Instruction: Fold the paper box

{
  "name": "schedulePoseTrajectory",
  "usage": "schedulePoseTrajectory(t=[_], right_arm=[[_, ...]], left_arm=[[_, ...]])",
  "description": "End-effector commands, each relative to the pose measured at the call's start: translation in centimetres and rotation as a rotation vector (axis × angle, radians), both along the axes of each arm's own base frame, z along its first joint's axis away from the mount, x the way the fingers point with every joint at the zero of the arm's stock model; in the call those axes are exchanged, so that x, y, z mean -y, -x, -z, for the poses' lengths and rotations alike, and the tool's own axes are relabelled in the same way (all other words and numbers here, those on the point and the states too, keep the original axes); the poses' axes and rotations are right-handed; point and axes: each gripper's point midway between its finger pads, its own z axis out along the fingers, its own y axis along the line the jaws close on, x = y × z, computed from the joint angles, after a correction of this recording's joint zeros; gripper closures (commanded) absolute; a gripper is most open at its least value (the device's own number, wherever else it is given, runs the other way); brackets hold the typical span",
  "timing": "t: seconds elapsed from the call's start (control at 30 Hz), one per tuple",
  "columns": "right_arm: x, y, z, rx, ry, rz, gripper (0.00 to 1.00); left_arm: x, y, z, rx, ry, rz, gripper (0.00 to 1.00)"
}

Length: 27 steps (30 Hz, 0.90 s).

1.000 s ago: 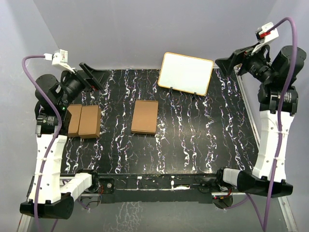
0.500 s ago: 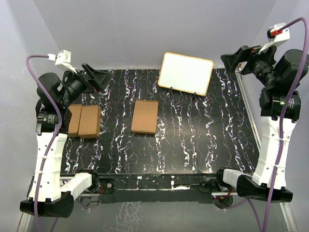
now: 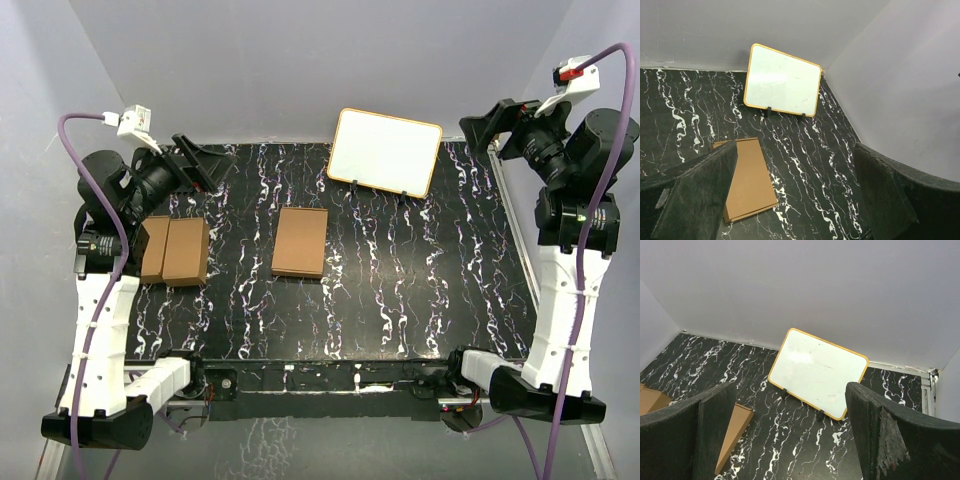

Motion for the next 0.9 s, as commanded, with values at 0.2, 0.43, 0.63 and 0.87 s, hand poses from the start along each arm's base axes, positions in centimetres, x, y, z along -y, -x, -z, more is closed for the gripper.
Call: schedulePoseTrajectory(t=[0.2,0.43,0.63,0.87], right_arm=[[0.2,1.1,-0.6,0.043,-0.014,0.029,0.01],[0.2,1.4,-0.9,0.052,-0.017,0.036,0.01],[0.2,1.5,-0.8,0.055,-0.022,0.035,0.01],[-0.9,2.4,-0.1,0.04,-0.046,-0.019,0.01]], left_arm=[[0.8,0.5,-0.8,0.045,0.019,0.055,0.03],[0.8,0.7,-0.4,0.045,0.013,0.062,0.03],[0.9,0.9,-0.6,0.048,0.015,0.068,0.03],[0.9,0.9,-0.2,0.05,0.007,0.072,0.03]])
